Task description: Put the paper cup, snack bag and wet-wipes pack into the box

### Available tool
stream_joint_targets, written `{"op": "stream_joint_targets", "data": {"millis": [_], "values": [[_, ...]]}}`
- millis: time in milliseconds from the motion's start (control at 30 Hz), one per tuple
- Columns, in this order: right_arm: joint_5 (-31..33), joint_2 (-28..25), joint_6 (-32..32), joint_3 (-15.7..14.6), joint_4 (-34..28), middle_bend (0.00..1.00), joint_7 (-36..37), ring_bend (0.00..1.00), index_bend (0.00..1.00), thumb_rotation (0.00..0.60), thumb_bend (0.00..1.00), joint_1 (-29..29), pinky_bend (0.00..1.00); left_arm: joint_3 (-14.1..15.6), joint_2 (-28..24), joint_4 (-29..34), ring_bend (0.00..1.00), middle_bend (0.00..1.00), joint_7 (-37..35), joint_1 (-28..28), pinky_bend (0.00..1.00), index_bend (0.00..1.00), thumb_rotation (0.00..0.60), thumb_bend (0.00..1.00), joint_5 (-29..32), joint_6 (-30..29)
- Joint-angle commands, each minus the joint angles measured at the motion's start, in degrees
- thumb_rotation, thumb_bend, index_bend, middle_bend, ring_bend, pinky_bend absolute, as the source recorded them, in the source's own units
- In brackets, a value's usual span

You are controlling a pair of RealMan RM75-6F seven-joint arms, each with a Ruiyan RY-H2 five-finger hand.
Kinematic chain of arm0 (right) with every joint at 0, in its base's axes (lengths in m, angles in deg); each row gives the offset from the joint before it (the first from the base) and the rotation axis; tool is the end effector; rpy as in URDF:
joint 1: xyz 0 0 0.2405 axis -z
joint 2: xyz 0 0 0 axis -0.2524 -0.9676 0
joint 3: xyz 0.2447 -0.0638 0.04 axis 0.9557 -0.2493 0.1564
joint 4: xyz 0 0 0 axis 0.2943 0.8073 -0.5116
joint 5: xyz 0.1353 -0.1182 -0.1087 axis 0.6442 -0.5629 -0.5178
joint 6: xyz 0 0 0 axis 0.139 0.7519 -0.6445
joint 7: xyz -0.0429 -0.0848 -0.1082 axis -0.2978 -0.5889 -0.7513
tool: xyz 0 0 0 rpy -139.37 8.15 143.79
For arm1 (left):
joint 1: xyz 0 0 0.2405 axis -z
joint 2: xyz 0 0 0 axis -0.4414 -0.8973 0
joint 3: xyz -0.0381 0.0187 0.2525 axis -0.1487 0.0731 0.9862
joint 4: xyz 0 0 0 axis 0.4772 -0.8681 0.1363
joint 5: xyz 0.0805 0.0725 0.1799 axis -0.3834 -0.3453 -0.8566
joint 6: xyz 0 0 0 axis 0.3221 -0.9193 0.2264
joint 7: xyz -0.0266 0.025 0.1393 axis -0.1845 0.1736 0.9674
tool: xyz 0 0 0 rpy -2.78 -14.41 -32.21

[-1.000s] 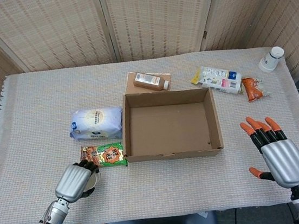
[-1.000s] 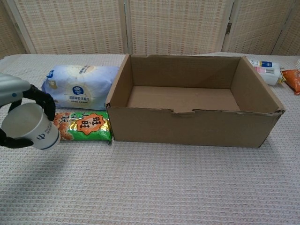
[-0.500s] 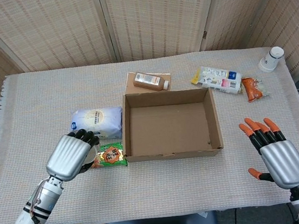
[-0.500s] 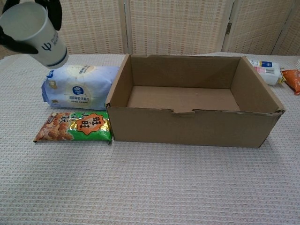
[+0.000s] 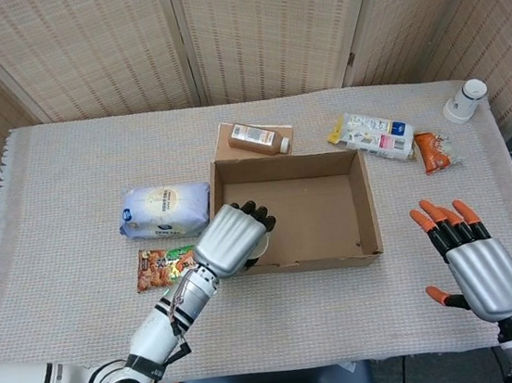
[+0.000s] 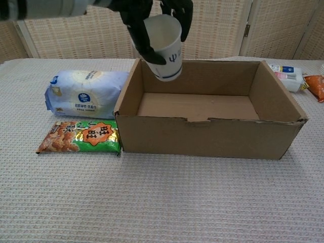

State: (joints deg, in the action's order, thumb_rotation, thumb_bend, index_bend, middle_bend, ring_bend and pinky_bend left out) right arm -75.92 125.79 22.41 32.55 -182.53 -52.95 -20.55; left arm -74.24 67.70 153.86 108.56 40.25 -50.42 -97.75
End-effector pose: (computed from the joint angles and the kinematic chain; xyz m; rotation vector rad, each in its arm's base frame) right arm -0.1675 -0.1641 0.1909 1.5816 -0.8542 0.8498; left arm 0.0523 0.3080 0.0456 -2.0987 -0.4776 -1.0217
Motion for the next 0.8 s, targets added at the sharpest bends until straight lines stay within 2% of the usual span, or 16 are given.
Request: {"op": "stream_joint_targets", "data": {"millis": [33,100,167,200,267,367,533,633,733,800], "values": [[0.0,-0.1,0.4,0.0,0.0,0.0,0.3,0.0,0.07,0.6,0.08,0.2,0.0,0.6,8.5,-9.4,0.2,0.32,1.4,5.6,0.44,0.35,0.6,0.24,2.8,-1.3],[0.1,-0.4,0.6,0.2,0.0,0.0,0.8,0.0,0.07,0.6,0.08,0.3,0.0,1.2,9.6,-11.8,0.06,0.14,1.9,6.6,0.3,0.16,0.6,0.22,3.6,-0.9],[0.0,-0.7,0.6,0.2,0.0,0.0,1.5,0.0,0.07,0.6,0.08,0.3,0.0,1.5,9.3,-12.8,0.0,0.02,2.2,7.1,0.17,0.02,0.6,0.18,4.3,-0.5],[-0.1,-0.9,0.6,0.2,0.0,0.0,1.7,0.0,0.07,0.6,0.08,0.3,0.0,1.4,8.8,-12.7,0.0,0.0,1.7,7.1,0.12,0.0,0.6,0.16,4.8,-0.3],[-0.2,-1.1,0.6,0.2,0.0,0.0,1.8,0.0,0.07,0.6,0.08,0.3,0.0,1.5,7.7,-12.4,0.0,0.0,1.3,6.9,0.09,0.0,0.6,0.14,4.9,-0.8],[-0.3,-1.3,0.4,0.1,0.0,0.0,1.8,0.0,0.07,0.6,0.08,0.3,0.0,2.3,4.8,-10.3,0.0,0.0,1.1,5.7,0.09,0.0,0.6,0.13,4.8,-2.3],[-0.5,-1.0,0.3,-0.1,0.0,0.0,1.5,0.0,0.07,0.6,0.08,0.4,0.0,5.2,-4.8,-2.6,0.0,0.0,-0.4,0.6,0.12,0.0,0.6,0.14,2.0,-6.1],[-0.7,-0.8,0.1,-0.3,0.0,0.0,1.3,0.0,0.07,0.6,0.08,0.5,0.0,7.8,-12.8,2.9,0.0,0.01,-3.6,-4.8,0.16,0.0,0.6,0.14,-1.1,-8.4],[-0.7,-0.7,0.1,-0.2,0.0,0.0,1.3,0.0,0.07,0.6,0.08,0.4,0.0,11.7,-20.6,7.0,0.01,0.13,-8.5,-10.9,0.24,0.0,0.6,0.14,-5.4,-8.7],[-0.5,-0.6,-0.1,-0.1,0.0,0.0,0.9,0.0,0.07,0.6,0.08,0.2,0.0,14.8,-23.9,7.5,0.03,0.15,-12.3,-15.0,0.27,0.01,0.6,0.15,-10.3,-8.5]]}}
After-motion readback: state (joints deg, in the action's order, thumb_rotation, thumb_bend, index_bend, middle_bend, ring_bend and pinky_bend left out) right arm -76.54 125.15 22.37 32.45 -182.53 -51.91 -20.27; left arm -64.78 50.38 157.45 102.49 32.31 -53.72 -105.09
